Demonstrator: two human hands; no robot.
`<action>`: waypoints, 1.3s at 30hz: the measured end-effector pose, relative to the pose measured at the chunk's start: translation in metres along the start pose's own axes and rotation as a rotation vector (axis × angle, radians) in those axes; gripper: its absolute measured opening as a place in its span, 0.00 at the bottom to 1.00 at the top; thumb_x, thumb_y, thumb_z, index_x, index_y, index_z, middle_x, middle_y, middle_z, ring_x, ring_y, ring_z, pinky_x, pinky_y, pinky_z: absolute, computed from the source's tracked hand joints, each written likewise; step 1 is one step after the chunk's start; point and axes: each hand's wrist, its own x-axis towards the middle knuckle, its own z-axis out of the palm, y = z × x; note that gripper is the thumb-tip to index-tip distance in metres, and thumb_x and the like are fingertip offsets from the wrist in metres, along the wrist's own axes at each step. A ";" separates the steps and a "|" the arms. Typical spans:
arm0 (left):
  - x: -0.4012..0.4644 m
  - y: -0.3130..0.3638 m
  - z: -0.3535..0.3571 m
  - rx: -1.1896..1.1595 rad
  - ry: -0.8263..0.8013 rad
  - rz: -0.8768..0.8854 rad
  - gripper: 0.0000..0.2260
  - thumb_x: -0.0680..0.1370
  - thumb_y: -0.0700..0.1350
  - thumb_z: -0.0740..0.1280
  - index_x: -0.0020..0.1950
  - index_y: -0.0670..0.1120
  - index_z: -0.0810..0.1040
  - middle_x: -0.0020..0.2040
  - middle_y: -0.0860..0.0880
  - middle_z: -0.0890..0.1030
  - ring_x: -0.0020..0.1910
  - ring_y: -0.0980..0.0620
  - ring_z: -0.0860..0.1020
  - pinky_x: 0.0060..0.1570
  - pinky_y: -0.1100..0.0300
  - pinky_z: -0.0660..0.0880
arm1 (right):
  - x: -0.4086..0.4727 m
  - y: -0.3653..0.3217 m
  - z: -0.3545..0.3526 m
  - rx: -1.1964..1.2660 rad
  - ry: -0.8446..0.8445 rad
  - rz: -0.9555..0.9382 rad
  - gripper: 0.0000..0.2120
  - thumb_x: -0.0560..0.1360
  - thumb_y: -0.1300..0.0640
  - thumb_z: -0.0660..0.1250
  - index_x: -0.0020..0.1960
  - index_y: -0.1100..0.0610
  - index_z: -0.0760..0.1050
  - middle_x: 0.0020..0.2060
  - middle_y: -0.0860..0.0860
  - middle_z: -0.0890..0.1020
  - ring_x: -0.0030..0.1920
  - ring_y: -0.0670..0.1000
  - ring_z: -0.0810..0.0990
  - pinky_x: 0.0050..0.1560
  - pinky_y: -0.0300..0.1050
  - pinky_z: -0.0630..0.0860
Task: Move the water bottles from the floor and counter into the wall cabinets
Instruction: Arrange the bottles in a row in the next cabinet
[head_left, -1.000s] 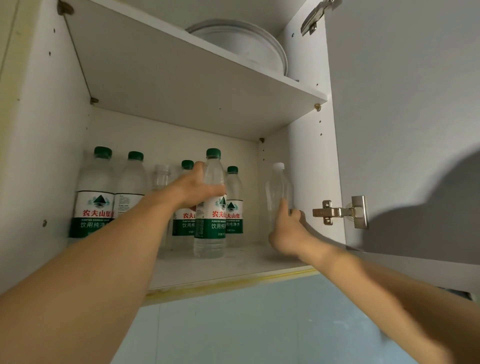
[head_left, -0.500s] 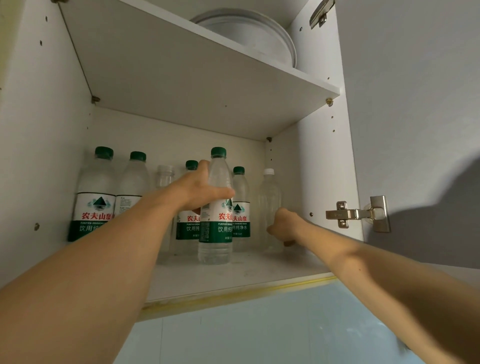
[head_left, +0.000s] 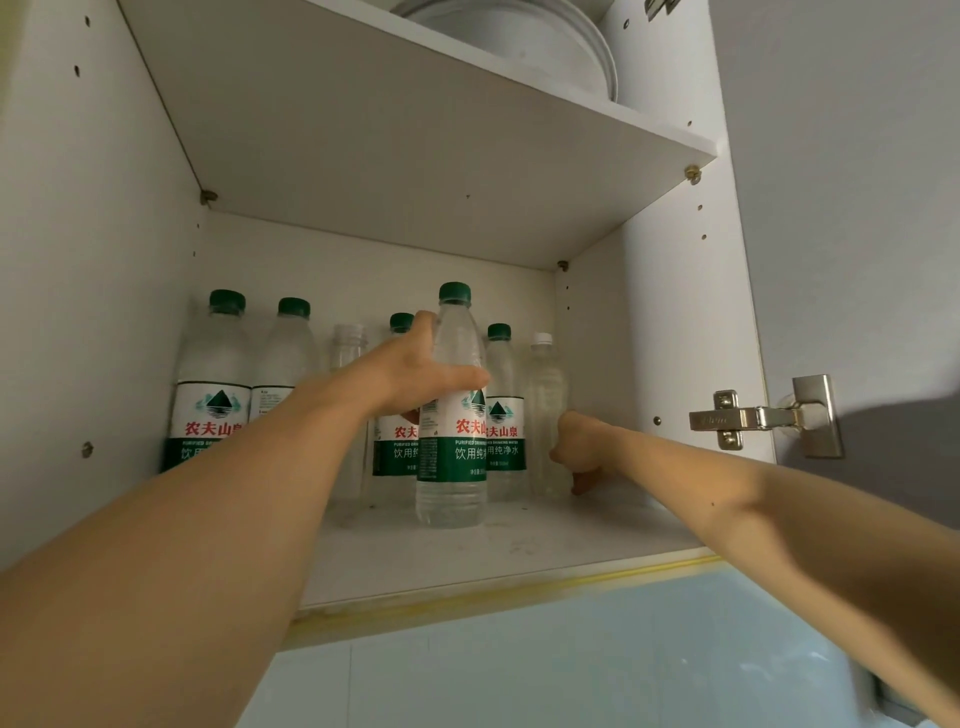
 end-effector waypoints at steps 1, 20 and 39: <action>0.001 0.000 0.000 0.002 0.001 0.004 0.42 0.72 0.64 0.71 0.79 0.55 0.54 0.56 0.50 0.72 0.51 0.48 0.78 0.46 0.51 0.78 | 0.000 0.003 0.006 -0.189 0.043 -0.085 0.24 0.83 0.43 0.59 0.67 0.60 0.76 0.62 0.54 0.81 0.61 0.55 0.80 0.61 0.41 0.72; -0.008 0.005 0.002 -0.039 0.014 -0.035 0.53 0.59 0.72 0.69 0.79 0.59 0.53 0.72 0.43 0.71 0.60 0.42 0.78 0.59 0.41 0.78 | 0.009 0.021 0.004 -0.269 0.479 -0.193 0.67 0.62 0.49 0.84 0.81 0.57 0.37 0.77 0.65 0.47 0.76 0.68 0.52 0.73 0.60 0.65; -0.014 0.020 0.012 -0.065 0.081 -0.075 0.49 0.70 0.53 0.79 0.77 0.57 0.47 0.54 0.53 0.73 0.49 0.52 0.78 0.40 0.60 0.77 | 0.010 0.016 -0.002 -0.202 0.562 -0.244 0.56 0.63 0.45 0.83 0.77 0.62 0.52 0.72 0.64 0.61 0.72 0.64 0.63 0.68 0.56 0.72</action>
